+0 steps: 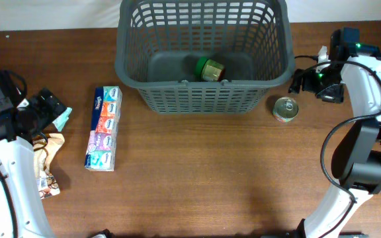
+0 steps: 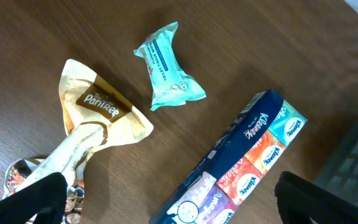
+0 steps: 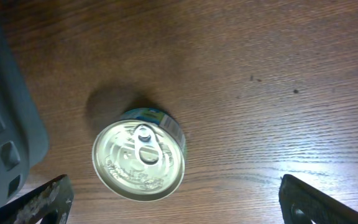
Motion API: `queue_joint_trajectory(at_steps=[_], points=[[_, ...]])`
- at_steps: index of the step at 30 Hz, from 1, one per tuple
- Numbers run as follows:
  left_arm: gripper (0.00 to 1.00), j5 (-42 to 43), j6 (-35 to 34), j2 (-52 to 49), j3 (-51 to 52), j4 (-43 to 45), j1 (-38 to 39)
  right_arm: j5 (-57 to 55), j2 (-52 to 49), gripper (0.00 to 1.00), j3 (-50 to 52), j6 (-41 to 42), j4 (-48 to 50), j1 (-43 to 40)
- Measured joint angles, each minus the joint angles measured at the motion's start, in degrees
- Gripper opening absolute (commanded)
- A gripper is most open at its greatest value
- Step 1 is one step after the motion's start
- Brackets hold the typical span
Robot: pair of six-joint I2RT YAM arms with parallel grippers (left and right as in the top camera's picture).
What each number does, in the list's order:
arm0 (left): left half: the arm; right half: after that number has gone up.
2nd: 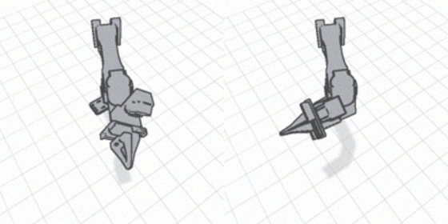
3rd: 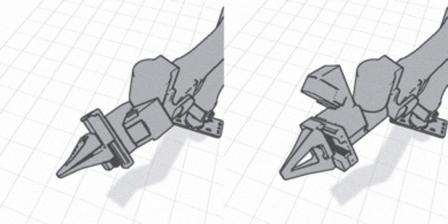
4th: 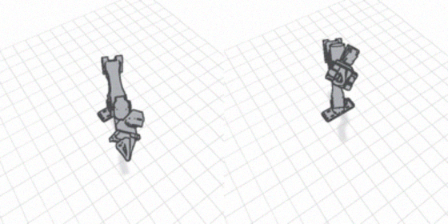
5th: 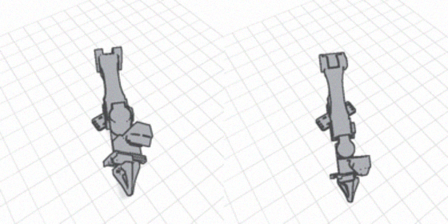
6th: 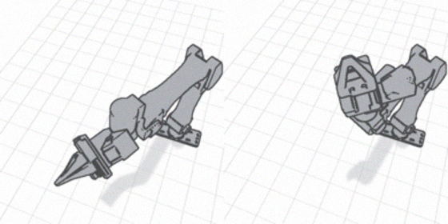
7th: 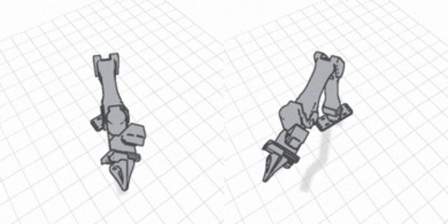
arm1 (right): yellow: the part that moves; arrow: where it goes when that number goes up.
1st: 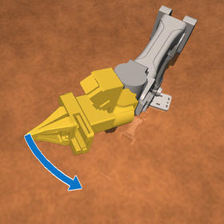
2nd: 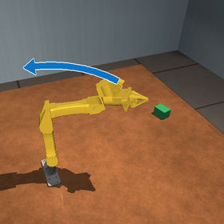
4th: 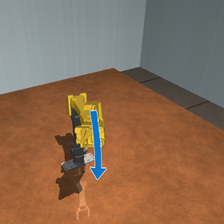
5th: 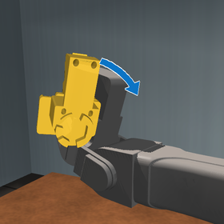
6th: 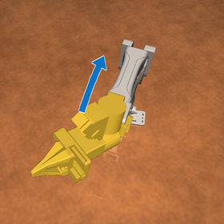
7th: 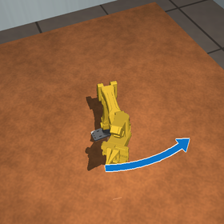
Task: Pack container
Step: 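Reposition the right gripper above the tuna can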
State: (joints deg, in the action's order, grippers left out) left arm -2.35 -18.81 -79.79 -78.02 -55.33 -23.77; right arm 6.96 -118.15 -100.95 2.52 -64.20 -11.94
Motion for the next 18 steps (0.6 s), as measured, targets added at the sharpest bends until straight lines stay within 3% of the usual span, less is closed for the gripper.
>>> queue_joint_trajectory(at_steps=[18], points=[[0.99,0.0,0.0,0.0,0.0,0.0,0.0,0.0,0.0,0.99,0.0,-0.4,-2.1,2.6]])
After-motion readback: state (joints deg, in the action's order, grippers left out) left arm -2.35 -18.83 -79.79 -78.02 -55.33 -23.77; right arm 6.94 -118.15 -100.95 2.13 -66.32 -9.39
